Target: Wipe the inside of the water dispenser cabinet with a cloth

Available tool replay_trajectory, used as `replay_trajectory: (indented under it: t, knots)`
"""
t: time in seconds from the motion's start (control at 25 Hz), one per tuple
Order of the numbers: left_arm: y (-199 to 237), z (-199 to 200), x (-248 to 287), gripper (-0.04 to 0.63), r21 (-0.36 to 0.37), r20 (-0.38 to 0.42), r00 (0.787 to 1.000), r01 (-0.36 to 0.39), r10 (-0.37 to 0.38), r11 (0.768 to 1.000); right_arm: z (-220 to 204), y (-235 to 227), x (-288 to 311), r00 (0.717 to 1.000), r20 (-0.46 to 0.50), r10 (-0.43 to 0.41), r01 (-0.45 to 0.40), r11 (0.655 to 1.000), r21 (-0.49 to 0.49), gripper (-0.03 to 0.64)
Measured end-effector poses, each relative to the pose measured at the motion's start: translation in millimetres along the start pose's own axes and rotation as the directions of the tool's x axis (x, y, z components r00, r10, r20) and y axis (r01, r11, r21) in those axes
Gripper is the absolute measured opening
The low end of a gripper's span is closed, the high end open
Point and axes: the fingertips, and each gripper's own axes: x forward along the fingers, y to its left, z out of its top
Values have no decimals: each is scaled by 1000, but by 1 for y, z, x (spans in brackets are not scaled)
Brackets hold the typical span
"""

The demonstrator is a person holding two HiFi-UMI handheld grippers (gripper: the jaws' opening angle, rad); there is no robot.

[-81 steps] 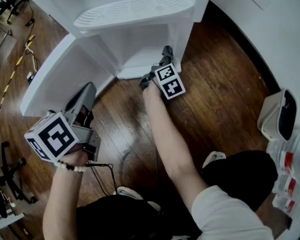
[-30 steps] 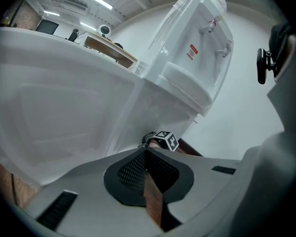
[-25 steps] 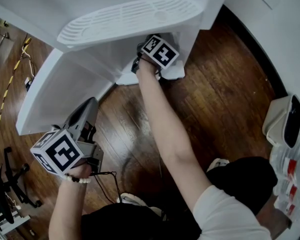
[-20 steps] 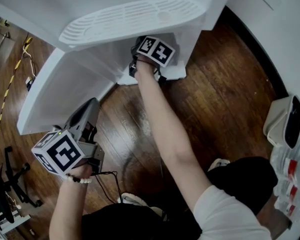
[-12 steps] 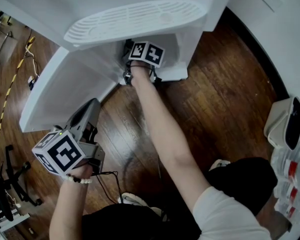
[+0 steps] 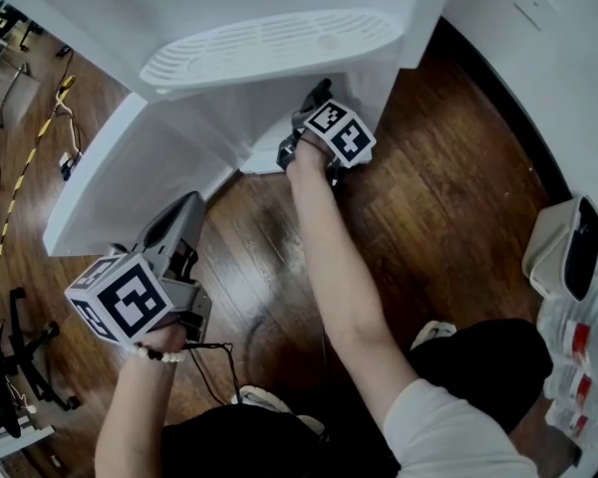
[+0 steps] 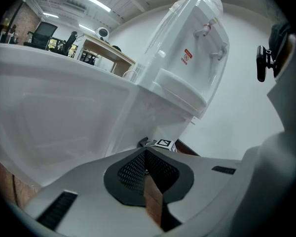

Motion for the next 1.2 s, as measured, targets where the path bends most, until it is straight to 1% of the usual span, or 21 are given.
replay_trajectory:
  t: [0.2, 0.24, 0.32, 0.4, 0.52, 0.64, 0.88, 0.96, 1.0, 1.08, 1.2]
  knots:
    - [-8, 4, 0, -3, 10, 12, 1000, 11, -11, 1000, 23, -25, -28, 993, 118, -30, 17, 994, 111, 41]
    - [-9, 5, -1, -3, 12, 14, 1000, 13, -13, 1000, 24, -30, -32, 991, 129, -32, 15, 992, 129, 41]
    - [-9, 6, -3, -3, 17, 18, 1000, 13, -14, 1000, 18, -33, -35, 992, 121, -18, -2, 988, 157, 41]
    - [-9, 7, -5, -3, 17, 21, 1000, 10, -10, 1000, 3, -27, -32, 997, 75, 19, -31, 985, 170, 41]
    - [-10, 8, -8, -3, 26, 24, 1000, 9, -9, 1000, -34, -7, -23, 995, -42, 93, -84, 980, 180, 41]
    - [-12, 9, -11, -3, 26, 29, 1000, 6, -7, 1000, -71, 12, -20, 979, -145, 146, -118, 975, 186, 41]
    - [-13, 10, -14, -3, 37, 34, 999, 3, -4, 999, -130, 31, -22, 933, -302, 197, -158, 976, 150, 41]
    - [-15, 11, -15, -3, 43, 34, 999, 7, -8, 999, -141, 33, -25, 922, -334, 198, -167, 979, 120, 41]
    - [-16, 11, -15, -3, 46, 33, 999, 8, -9, 999, -142, 31, -26, 921, -341, 188, -163, 981, 101, 41]
    - [-18, 11, -16, -3, 45, 32, 999, 12, -13, 999, -138, 25, -28, 925, -341, 167, -149, 986, 78, 41]
    - [-20, 12, -18, -3, 39, 38, 999, 13, -14, 999, -122, 16, -31, 941, -304, 146, -127, 989, 81, 41]
